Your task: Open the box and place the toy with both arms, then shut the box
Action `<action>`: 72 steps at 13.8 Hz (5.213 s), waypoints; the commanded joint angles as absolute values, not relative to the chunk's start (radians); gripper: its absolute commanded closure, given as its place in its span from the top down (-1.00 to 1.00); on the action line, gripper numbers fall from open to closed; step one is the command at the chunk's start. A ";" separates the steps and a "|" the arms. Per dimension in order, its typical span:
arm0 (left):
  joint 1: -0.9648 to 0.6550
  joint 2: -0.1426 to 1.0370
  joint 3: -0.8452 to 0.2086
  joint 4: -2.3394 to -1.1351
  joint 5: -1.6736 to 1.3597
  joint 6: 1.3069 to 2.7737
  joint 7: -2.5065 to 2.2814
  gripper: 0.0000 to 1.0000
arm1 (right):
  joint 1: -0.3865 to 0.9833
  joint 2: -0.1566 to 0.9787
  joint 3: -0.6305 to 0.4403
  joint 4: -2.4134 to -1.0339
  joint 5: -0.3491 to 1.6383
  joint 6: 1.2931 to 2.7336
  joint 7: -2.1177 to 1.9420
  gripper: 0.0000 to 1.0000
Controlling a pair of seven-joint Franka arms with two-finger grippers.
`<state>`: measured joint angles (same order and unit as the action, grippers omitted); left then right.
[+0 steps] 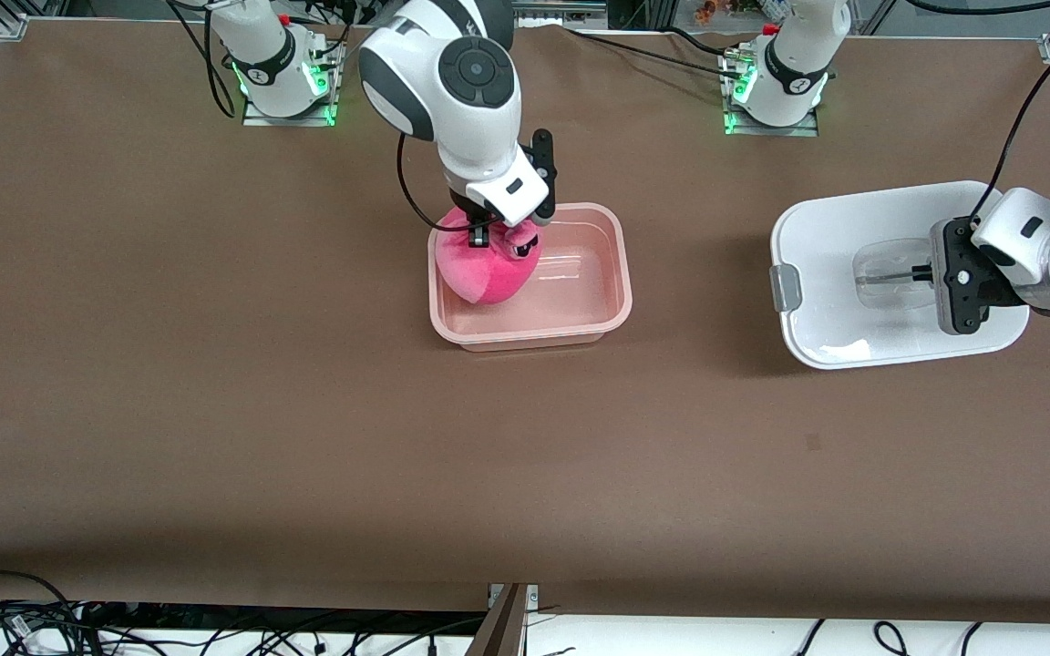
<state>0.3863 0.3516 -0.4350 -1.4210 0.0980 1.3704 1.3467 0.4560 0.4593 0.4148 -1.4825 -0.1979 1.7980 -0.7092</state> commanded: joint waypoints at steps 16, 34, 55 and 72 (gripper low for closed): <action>0.387 0.347 -0.453 -1.404 0.100 1.325 1.319 -1.00 | 0.521 0.771 0.410 -1.454 -0.316 2.268 -0.433 1.00; -0.038 0.442 -0.509 -1.368 -0.017 1.504 1.069 -1.00 | 0.008 0.350 0.321 -1.155 -0.063 1.540 -0.387 1.00; -0.397 0.641 -0.500 -1.388 0.198 1.902 0.519 -1.00 | 0.009 0.008 0.021 -1.612 0.112 1.621 -0.080 1.00; -0.371 0.579 -0.500 -1.405 0.210 1.827 0.453 1.00 | 0.012 0.040 0.021 -1.557 0.078 1.592 -0.086 1.00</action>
